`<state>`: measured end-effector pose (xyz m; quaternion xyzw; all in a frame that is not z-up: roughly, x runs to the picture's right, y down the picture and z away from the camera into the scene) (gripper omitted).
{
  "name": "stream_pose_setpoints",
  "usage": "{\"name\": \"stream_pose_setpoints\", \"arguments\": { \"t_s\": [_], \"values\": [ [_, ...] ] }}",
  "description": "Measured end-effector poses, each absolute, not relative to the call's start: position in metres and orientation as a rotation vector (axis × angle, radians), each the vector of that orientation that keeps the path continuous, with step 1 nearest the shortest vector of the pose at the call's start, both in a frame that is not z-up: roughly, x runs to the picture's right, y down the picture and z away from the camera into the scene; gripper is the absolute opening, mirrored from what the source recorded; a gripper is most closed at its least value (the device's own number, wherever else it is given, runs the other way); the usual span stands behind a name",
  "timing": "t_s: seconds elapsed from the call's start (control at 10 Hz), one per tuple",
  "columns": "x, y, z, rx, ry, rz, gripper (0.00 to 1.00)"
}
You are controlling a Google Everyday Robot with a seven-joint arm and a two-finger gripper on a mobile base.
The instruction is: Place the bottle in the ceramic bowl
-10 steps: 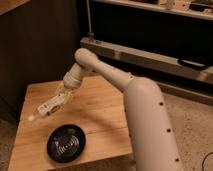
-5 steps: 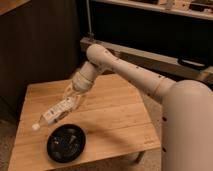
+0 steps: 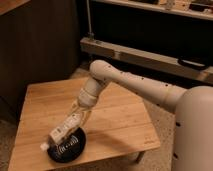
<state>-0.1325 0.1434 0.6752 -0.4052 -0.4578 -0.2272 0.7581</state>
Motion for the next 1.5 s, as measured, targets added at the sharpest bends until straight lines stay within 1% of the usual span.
{"name": "stream_pose_setpoints", "arguments": {
  "t_s": [0.3, 0.4, 0.5, 0.6, 0.7, 0.8, 1.1, 1.2, 1.3, 1.5],
  "values": [
    [-0.111, 0.165, 0.683, -0.917, -0.892, -0.503, 0.0],
    [-0.107, 0.167, 0.685, -0.918, -0.866, -0.495, 0.0],
    [-0.092, 0.171, 0.7, -0.915, -0.729, -0.437, 0.07],
    [-0.086, 0.17, 0.708, -0.904, -0.68, -0.406, 0.2],
    [-0.085, 0.17, 0.711, -0.897, -0.658, -0.377, 0.28],
    [-0.085, 0.169, 0.717, -0.896, -0.63, -0.331, 0.4],
    [-0.091, 0.172, 0.725, -0.885, -0.62, -0.292, 0.65],
    [-0.095, 0.171, 0.728, -0.885, -0.622, -0.281, 0.77],
    [-0.097, 0.17, 0.728, -0.887, -0.626, -0.279, 0.8],
    [-0.1, 0.17, 0.731, -0.892, -0.642, -0.268, 0.8]
  ]
}}
